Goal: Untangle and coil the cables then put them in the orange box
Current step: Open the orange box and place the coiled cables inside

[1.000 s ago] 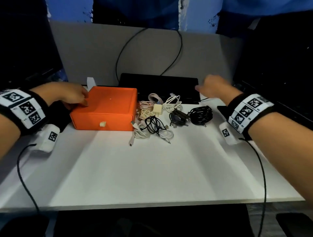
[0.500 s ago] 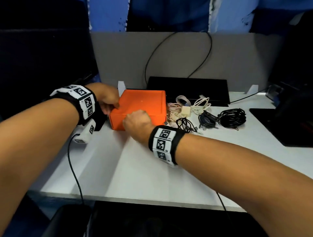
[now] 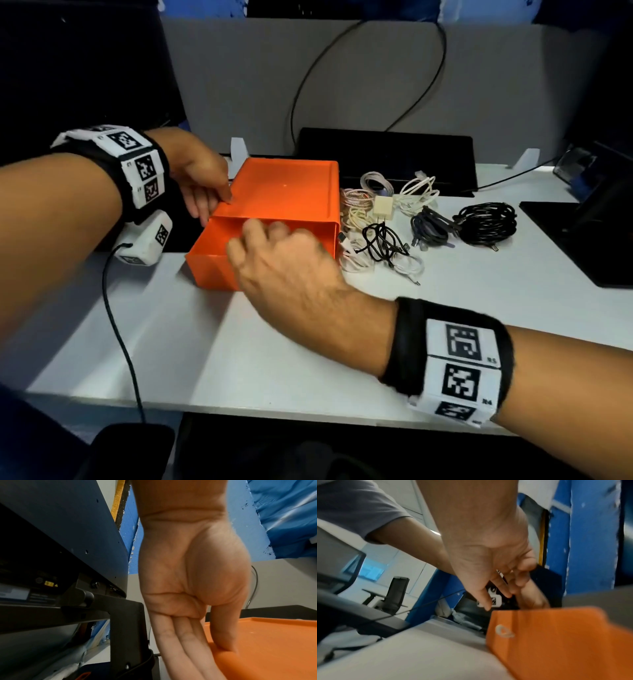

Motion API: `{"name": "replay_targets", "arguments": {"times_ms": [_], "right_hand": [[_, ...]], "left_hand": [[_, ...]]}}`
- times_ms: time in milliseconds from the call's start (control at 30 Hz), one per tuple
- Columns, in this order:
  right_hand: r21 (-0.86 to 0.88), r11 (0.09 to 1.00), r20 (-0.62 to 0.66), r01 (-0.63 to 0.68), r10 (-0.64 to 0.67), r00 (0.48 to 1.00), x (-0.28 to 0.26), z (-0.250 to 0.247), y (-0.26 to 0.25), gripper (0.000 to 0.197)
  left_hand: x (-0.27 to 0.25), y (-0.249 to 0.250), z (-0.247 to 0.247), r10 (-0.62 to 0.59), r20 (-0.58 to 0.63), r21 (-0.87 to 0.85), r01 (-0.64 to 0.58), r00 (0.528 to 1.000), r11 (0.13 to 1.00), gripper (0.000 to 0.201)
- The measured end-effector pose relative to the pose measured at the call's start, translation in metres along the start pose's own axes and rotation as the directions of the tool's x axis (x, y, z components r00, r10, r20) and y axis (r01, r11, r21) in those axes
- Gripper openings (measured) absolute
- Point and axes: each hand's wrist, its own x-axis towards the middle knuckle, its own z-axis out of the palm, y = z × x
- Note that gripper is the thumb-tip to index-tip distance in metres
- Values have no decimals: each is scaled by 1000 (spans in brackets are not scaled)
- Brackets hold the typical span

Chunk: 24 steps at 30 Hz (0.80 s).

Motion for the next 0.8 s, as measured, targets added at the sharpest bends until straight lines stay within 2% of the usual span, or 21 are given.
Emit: {"name": "replay_targets", "arguments": {"times_ms": [67, 133, 500, 567, 633, 700, 733, 800], "right_hand": [[5, 999, 47, -32, 32, 998, 1, 11, 8, 29], [52, 999, 126, -6, -1, 992, -2, 16, 14, 18], [64, 993, 152, 102, -111, 982, -36, 5, 2, 20], [147, 986, 129, 81, -101, 986, -40, -4, 7, 22], [257, 966, 47, -32, 20, 999, -39, -15, 30, 20], [308, 925, -10, -225, 239, 971, -35, -21, 74, 19], [277, 905, 12, -322, 332, 943, -36, -19, 99, 21], [152, 884, 174, -443, 417, 892, -43, 2, 139, 35]], "left_hand": [[-1, 2, 0, -8, 18, 6, 8, 1000, 1000, 36], [-1, 3, 0, -21, 28, 20, 20, 999, 1000, 34], [-3, -2, 1, -6, 42, -21, 7, 999, 1000, 37], [-4, -4, 2, -2, 36, -32, 3, 999, 999, 38], [-5, -4, 4, 6, 26, -37, -6, 1000, 999, 38], [-6, -6, 5, 14, 15, -42, -14, 1000, 999, 38], [-6, -5, 6, 16, 10, -43, -16, 1000, 999, 38], [-8, -5, 7, 21, 2, -50, -21, 1000, 999, 38]]}}
